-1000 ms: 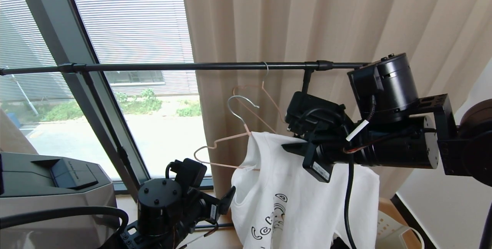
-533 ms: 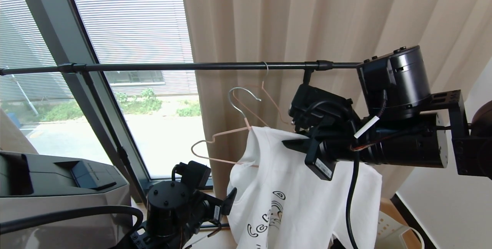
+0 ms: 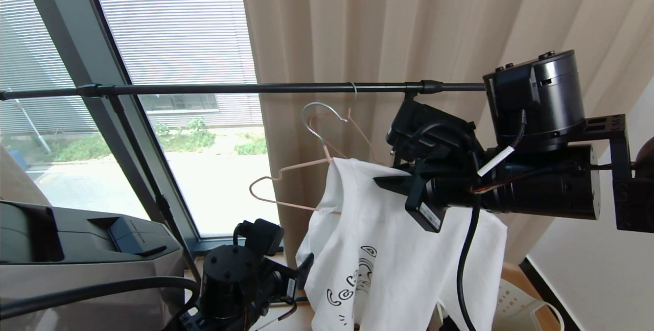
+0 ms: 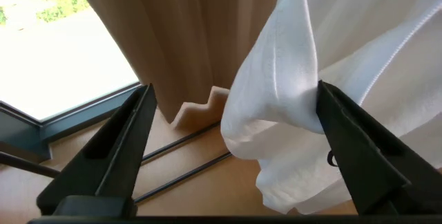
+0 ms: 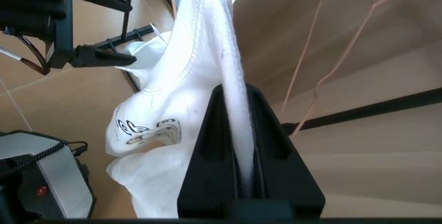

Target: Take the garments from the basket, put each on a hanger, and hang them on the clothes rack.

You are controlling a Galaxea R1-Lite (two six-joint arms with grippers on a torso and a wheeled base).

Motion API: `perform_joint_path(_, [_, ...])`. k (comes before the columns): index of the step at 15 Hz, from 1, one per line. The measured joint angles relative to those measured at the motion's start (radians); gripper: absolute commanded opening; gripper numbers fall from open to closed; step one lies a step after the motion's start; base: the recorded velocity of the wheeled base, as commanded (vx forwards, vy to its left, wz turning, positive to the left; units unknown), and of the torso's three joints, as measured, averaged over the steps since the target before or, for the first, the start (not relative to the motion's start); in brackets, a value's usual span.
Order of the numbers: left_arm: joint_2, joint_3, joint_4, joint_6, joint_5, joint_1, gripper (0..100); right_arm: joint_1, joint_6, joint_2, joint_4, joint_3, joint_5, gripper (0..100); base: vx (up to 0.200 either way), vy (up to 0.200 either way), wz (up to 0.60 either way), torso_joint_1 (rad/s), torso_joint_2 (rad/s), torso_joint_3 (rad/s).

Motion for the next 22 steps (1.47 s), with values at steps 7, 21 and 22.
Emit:
perform_joint_path(7, [-0.001, -0.003, -0.064, 0.028, 0.007, 0.041, 0, -0.003, 0.03, -0.029, 0.0, 0.053, 0.006, 0, 0.0, 0.0, 0.0, 0.0, 0.0, 0.0])
perform_joint_path(21, [-0.053, -0.004, -0.068, 0.07, -0.003, 0.157, 0, -0.1, 0.134, -0.153, -0.09, 0.296, 0.108, 0, 0.0, 0.0, 0.0, 0.0, 0.0, 0.0])
perform_joint_path(22, [-0.06, -0.004, -0.068, 0.073, -0.004, 0.164, 0, -0.101, 0.135, -0.162, -0.106, 0.317, 0.114, 0, 0.0, 0.0, 0.0, 0.0, 0.0, 0.0])
